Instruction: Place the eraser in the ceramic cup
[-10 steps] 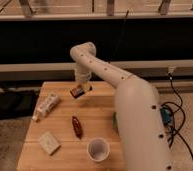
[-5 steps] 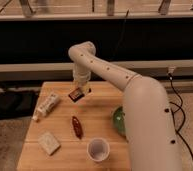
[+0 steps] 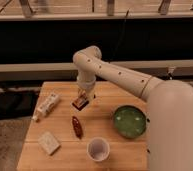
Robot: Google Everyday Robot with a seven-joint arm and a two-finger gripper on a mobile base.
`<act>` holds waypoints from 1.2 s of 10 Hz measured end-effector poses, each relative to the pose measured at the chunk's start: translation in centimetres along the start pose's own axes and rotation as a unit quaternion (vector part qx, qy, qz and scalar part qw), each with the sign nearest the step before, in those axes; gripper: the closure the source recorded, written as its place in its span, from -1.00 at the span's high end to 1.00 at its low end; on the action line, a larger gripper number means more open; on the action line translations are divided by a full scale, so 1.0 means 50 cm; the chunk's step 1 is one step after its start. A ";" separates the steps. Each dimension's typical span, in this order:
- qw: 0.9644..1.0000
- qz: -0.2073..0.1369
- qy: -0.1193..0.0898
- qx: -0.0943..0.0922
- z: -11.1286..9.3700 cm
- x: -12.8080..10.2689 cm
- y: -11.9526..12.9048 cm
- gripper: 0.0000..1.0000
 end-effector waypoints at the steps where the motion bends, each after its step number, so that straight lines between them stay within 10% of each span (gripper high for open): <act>1: 1.000 -0.008 -0.001 0.000 -0.004 -0.009 0.015 -1.00; 12: 0.996 -0.091 0.002 -0.021 -0.050 -0.125 0.153 -1.00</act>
